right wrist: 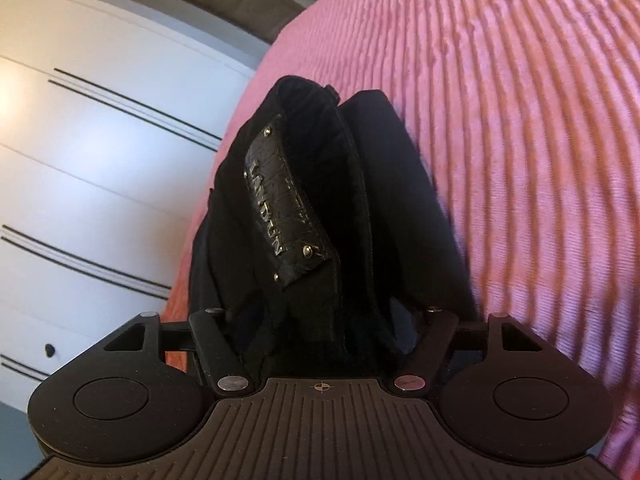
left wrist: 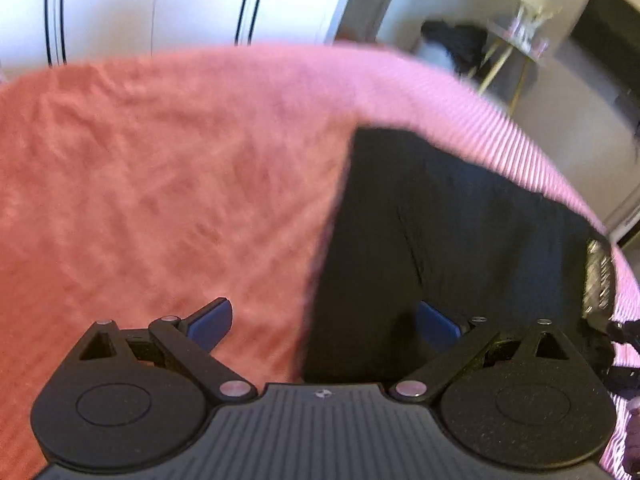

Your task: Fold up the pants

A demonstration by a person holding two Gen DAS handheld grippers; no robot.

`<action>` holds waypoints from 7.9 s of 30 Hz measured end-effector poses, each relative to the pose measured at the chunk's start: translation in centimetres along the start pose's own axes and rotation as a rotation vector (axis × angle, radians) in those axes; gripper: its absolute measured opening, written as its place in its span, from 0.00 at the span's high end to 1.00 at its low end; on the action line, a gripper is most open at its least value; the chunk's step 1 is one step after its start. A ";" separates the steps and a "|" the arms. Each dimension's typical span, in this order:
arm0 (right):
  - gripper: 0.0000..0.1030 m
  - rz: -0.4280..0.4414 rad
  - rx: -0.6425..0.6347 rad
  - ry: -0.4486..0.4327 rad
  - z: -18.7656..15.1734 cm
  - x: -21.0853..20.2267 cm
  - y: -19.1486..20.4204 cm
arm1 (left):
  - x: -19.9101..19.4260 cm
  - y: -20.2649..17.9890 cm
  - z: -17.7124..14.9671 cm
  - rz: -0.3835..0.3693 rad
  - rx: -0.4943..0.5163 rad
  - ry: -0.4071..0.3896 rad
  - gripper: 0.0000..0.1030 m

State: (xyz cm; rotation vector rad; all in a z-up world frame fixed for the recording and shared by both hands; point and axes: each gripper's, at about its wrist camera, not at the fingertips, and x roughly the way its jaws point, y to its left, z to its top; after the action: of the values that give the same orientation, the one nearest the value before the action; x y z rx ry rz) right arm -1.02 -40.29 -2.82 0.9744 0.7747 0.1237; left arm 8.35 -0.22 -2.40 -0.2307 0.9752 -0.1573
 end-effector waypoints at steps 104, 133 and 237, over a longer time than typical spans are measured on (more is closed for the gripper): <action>0.11 -0.045 -0.033 0.013 1.9 -0.7 -3.1 | 3.4 -12.8 0.7 -0.194 0.117 0.039 0.04; 0.50 0.049 -0.135 0.009 4.0 2.3 -0.8 | 9.6 -2.1 7.0 -0.379 0.047 0.051 0.04; 0.00 -0.496 -0.696 -0.226 -11.2 -4.1 10.4 | -3.0 -9.0 -3.8 0.088 0.323 -0.052 0.04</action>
State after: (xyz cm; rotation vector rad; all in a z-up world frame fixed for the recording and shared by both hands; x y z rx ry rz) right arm -8.70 -28.26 3.89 0.1188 0.6715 -0.1431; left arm 3.30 -8.65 0.29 0.1041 0.8922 -0.2243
